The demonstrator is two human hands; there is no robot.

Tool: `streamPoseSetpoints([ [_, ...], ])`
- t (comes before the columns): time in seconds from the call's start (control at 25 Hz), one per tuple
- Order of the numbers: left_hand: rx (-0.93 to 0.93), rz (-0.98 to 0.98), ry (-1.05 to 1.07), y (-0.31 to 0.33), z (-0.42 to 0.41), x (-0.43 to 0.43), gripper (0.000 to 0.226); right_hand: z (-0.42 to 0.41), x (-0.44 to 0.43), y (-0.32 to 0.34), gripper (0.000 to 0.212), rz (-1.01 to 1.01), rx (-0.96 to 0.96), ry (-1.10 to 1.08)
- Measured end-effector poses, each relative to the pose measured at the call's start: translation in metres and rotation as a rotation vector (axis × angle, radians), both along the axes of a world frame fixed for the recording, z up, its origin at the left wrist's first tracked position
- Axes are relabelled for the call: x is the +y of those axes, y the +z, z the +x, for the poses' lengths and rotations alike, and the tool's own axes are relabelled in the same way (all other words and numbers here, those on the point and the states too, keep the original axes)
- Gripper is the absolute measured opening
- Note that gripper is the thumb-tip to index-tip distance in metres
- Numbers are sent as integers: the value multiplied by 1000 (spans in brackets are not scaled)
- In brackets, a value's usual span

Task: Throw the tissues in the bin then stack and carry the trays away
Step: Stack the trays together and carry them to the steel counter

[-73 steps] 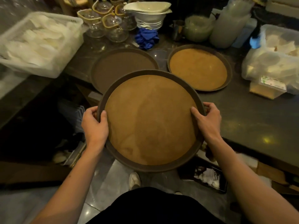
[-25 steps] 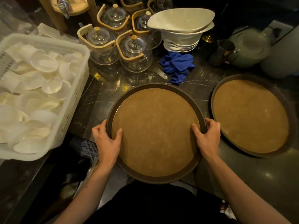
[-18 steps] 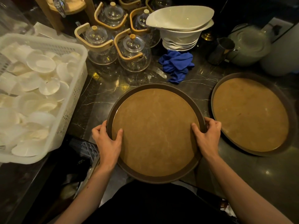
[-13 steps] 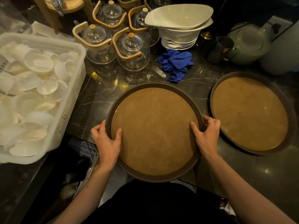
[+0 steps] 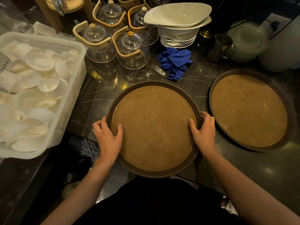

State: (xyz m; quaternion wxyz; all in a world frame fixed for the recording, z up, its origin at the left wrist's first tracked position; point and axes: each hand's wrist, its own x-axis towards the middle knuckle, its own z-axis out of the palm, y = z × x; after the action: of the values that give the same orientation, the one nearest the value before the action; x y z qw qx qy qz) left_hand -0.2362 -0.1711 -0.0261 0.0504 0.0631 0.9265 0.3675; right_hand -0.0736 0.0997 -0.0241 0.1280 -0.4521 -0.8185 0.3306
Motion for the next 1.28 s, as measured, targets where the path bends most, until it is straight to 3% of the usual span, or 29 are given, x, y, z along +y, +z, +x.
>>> streamPoseSetpoints([
  [0.28, -49, -37, -12, 6, 1, 0, 71, 4, 4, 1, 60, -62, 5, 3],
  [0.88, -223, -74, 60, 21, 32, -6, 94, 19, 28, 20, 89, -253, -122, 243],
  [1.12, -255, -103, 166, 18, 39, 5, 100, 7, 40, 27, 86, -244, -185, 335],
  [1.28, -221, -177, 204, 18, 31, 6, 89, 1, 36, 26, 80, -207, -259, 297],
])
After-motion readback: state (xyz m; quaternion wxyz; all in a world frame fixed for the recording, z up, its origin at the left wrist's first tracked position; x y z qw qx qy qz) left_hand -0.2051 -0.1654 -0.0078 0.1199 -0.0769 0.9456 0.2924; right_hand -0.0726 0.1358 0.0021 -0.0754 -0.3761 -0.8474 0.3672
